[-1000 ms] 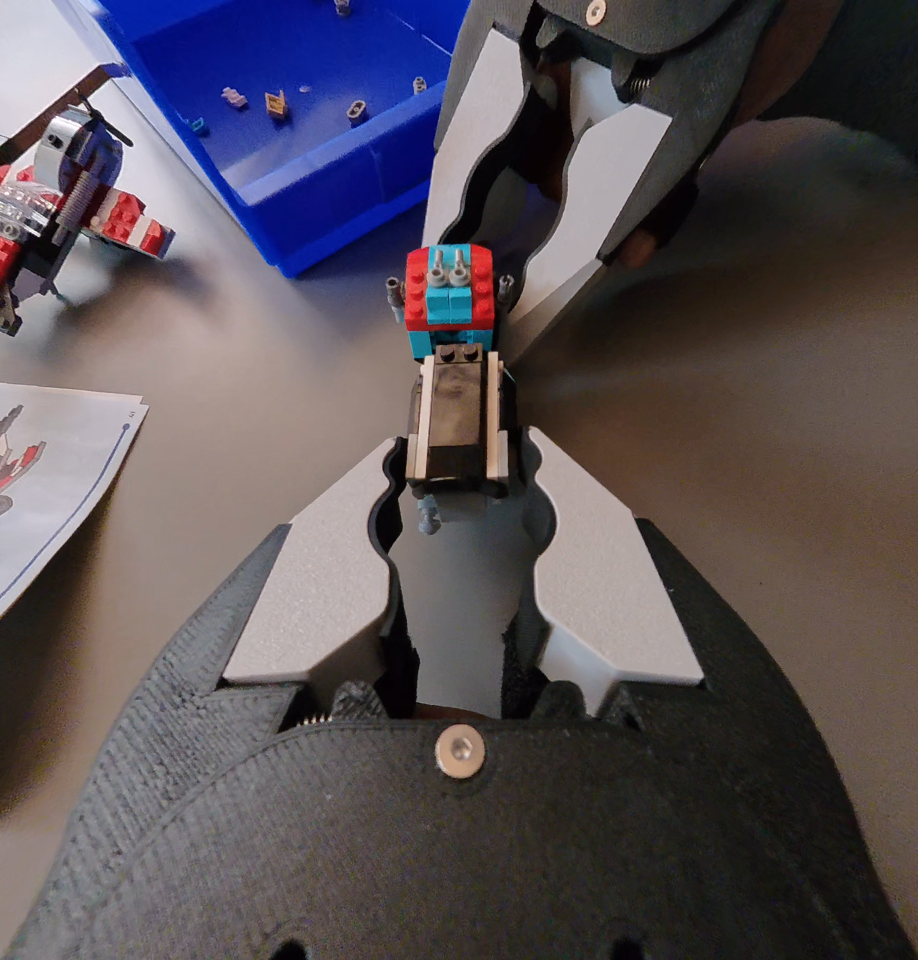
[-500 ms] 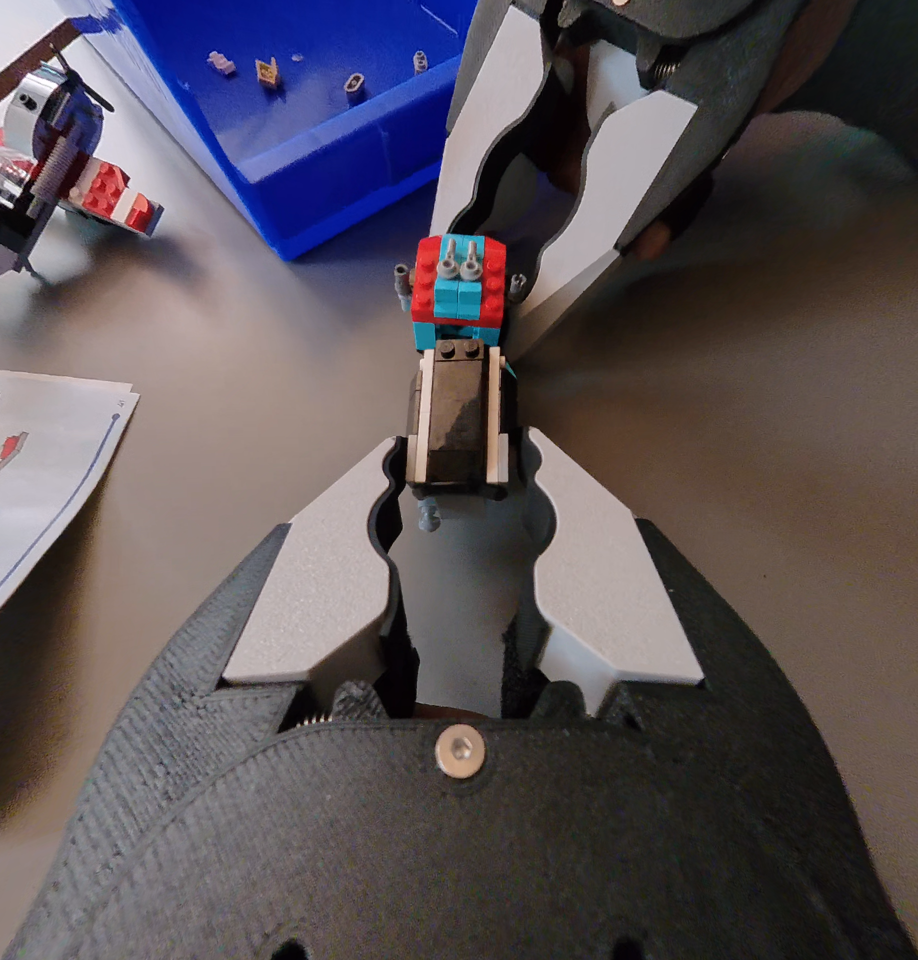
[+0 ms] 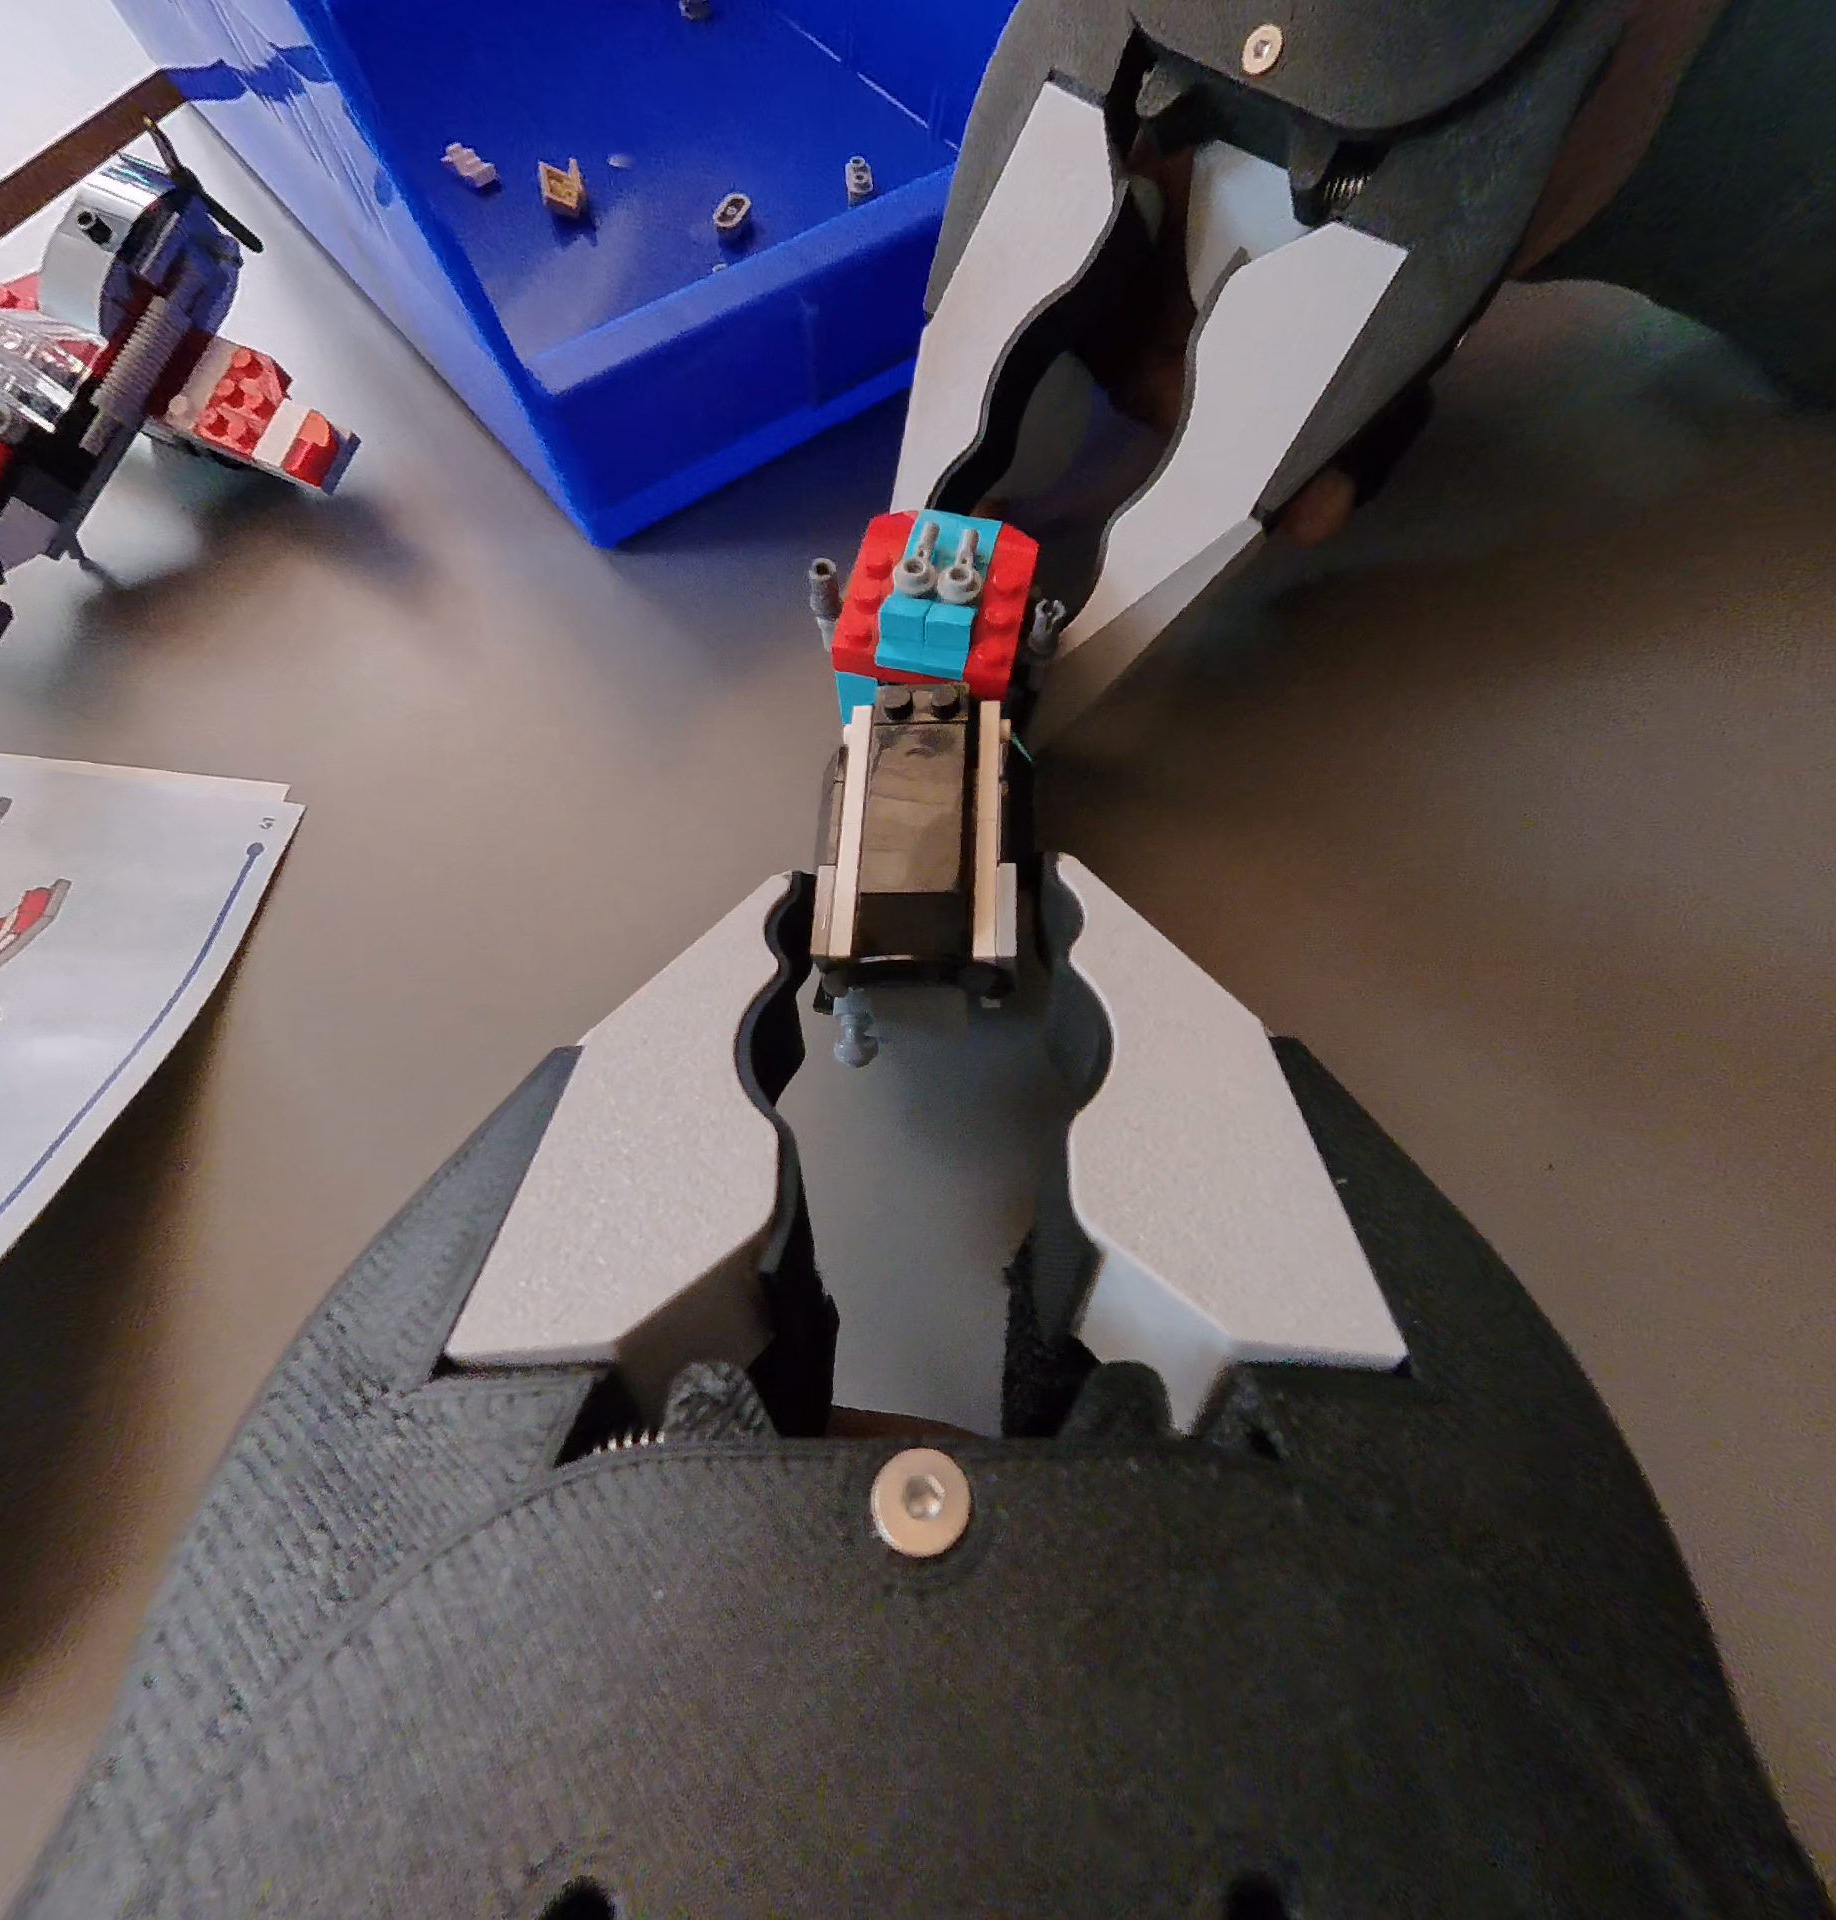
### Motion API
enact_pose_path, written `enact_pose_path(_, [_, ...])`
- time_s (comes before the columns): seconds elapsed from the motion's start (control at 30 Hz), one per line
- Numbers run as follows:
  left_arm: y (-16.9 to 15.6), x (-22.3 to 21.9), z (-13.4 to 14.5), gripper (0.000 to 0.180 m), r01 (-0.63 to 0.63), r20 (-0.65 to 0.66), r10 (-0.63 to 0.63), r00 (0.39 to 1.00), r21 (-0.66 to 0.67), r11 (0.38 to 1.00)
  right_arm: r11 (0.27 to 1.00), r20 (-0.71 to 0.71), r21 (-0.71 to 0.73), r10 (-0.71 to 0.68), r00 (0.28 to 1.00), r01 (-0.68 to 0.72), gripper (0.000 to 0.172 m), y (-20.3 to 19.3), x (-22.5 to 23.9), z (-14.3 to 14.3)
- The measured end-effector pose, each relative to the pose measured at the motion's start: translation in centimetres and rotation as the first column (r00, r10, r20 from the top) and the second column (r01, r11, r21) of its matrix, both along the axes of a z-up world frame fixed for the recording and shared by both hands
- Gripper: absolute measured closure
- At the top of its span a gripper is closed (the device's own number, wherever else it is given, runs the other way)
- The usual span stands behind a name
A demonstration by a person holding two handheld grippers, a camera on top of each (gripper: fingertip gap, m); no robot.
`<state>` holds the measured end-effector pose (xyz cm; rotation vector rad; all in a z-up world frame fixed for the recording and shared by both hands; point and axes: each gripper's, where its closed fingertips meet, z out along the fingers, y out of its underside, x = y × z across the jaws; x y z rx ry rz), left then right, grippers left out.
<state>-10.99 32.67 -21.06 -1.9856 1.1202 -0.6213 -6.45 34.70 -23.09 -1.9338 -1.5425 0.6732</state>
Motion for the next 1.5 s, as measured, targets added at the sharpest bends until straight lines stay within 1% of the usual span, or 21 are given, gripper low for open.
enact_pose_path(0.17, [-0.1,0.0,0.3,0.135,0.035,0.043,-0.033,0.999,-0.031,0.999,1.0,-0.004,-0.018,0.023,1.0,-0.023,0.13,-0.3,0.1,0.0])
enact_pose_path(0.37, [-0.1,-0.2,0.0,0.135,0.065,0.027,-0.063,0.998,-0.049,0.997,0.999,-0.005,-0.023,0.045,0.999,-0.045,0.125,-0.7,0.1,0.1])
enact_pose_path(0.6, [-0.2,-0.6,-0.1,0.135,0.148,-0.035,-0.151,0.988,-0.063,0.987,0.999,0.018,0.033,0.042,0.999,-0.042,0.103,-0.2,0.0,-0.1])
enact_pose_path(0.7, [0.1,-0.7,-0.1,0.135,0.174,-0.044,-0.178,0.983,-0.076,0.982,0.998,0.009,0.047,0.051,0.999,-0.051,0.1,0.0,-0.3,0.1])
enact_pose_path(0.77, [0.2,-0.8,-0.1,0.135,0.192,-0.037,-0.196,0.98,-0.089,0.977,0.997,0.0,0.043,0.065,0.998,-0.065,0.1,-0.1,-0.7,0.2])
enact_pose_path(0.83, [0.5,-0.8,-0.1,0.135,0.201,-0.032,-0.205,0.978,-0.093,0.975,0.995,0.002,0.039,0.087,0.996,-0.087,0.105,-0.3,-0.9,0.2])
enact_pose_path(0.9, [0.5,-0.7,0.1,0.135,0.216,-0.017,-0.218,0.976,-0.095,0.972,0.994,0.015,0.042,0.101,0.995,-0.101,0.116,-0.4,-1.1,0.0])
enact_pose_path(0.93, [0.5,-0.7,0.1,0.135,0.223,-0.011,-0.225,0.974,-0.1,0.97,0.994,0.015,0.045,0.1,0.995,-0.1,0.125,-0.3,-1.2,0.0])
enact_pose_path(1.1, [0.6,-0.8,0.2,0.135,0.249,0.004,-0.25,0.968,-0.098,0.964,0.994,0.009,0.022,0.109,0.994,-0.109,0.125,-0.3,-1.2,0.0])
enact_pose_path(1.33, [0.0,-0.4,0.4,0.135,0.306,0.061,-0.301,0.952,-0.092,0.948,0.988,-0.005,-0.016,0.156,0.988,-0.156,0.126,-1.1,-1.0,0.0])
enact_pose_path(1.5, [0.0,-0.5,0.2,0.135,0.301,0.068,-0.295,0.953,-0.097,0.949,0.986,-0.012,-0.03,0.163,0.987,-0.163,0.126,-1.2,-0.9,0.0])
